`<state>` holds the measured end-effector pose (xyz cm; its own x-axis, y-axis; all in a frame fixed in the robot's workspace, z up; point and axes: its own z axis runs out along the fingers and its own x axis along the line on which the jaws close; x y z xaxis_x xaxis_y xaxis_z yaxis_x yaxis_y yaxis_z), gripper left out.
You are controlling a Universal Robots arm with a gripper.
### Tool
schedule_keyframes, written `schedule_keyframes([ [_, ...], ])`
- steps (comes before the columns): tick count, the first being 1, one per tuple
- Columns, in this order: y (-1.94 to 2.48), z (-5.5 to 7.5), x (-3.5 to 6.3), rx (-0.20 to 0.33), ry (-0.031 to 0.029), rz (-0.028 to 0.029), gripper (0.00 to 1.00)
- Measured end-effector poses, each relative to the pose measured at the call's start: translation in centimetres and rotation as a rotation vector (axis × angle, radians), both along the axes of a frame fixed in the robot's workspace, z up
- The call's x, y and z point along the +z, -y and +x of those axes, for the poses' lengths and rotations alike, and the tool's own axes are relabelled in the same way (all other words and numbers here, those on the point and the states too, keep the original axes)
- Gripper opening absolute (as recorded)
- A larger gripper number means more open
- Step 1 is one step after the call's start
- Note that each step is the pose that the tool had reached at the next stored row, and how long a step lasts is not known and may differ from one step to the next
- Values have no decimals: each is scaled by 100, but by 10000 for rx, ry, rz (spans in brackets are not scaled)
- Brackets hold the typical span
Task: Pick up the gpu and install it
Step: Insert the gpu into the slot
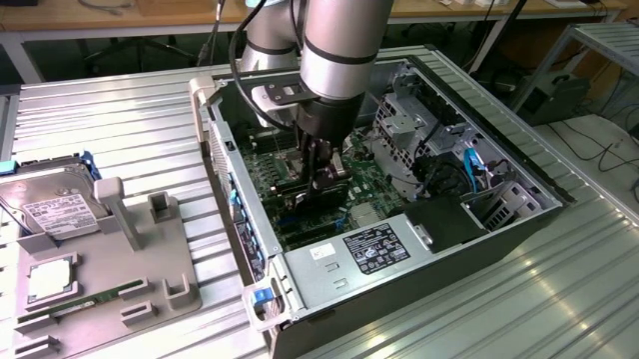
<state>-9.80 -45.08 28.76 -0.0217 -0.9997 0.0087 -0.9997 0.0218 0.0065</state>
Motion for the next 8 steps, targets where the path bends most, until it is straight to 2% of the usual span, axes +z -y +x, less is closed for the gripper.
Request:
schedule_keyframes([
  [1, 0, 0, 6, 0, 15, 0, 28],
  [4, -1, 0, 6, 0, 24, 3, 22],
  [6, 0, 0, 7, 0, 23, 2, 11],
  [8, 0, 0, 7, 0, 23, 1, 11],
])
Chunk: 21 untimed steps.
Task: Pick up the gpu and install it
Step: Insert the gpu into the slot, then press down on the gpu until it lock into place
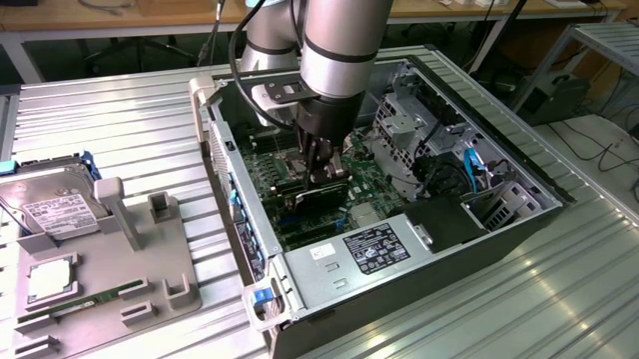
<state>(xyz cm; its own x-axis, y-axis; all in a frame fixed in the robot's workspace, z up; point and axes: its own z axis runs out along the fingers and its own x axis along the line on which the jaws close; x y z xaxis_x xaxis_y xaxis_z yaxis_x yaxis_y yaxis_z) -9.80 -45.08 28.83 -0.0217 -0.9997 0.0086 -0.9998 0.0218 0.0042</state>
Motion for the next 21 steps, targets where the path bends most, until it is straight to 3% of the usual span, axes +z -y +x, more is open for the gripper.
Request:
schedule_keyframes([
  [11, 0, -9, 1, -2, -1, -1, 11],
  [21, 3, -254, -2, 223, 1, 4, 11],
])
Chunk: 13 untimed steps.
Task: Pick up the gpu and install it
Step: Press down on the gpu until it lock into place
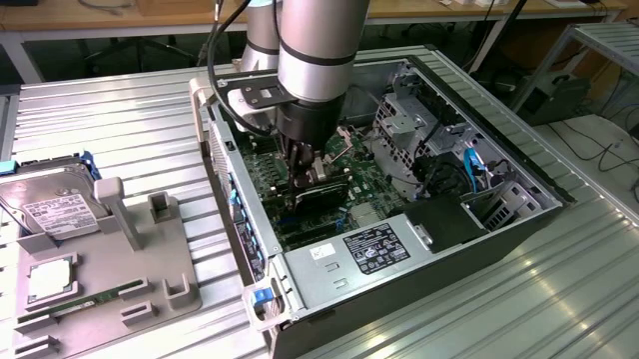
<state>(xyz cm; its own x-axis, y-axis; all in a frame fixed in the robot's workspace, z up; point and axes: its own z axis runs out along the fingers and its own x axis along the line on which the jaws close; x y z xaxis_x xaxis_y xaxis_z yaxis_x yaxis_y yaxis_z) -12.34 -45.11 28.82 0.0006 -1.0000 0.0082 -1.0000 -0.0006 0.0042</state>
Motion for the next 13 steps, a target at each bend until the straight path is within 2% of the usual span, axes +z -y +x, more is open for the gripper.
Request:
schedule_keyframes([
  [3, 0, -3, -3, 331, -1, -1, 11],
  [7, 0, -3, -7, 337, 1, 1, 11],
  [10, 0, -2, -71, 337, 0, 0, 11],
  [13, 0, -3, -85, 337, -2, -3, 11],
])
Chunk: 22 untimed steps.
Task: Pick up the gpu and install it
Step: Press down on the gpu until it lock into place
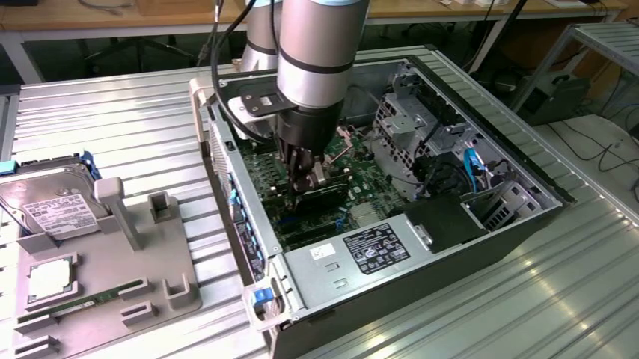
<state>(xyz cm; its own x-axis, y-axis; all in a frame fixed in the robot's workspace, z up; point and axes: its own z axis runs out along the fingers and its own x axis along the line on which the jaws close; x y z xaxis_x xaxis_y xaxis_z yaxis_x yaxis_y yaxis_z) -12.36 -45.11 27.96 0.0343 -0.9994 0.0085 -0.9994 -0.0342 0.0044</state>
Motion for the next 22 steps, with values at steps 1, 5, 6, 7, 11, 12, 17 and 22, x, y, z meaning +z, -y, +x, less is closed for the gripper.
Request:
schedule_keyframes([
  [1, 0, 0, -2, 0, 0, 0, 11],
  [5, 0, 0, -21, 0, 1, 3, 11],
  [6, 0, 0, -30, -1, -2, 3, 11],
  [7, 0, 0, -39, 0, -6, 2, 11],
  [11, 1, 0, -75, 0, -25, -8, 11],
  [12, 1, 0, -85, 1, -29, -8, 11],
  [17, 0, 0, -109, 0, -32, 0, 11],
  [22, -8, 1, -7, 0, -23, 13, 11],
])
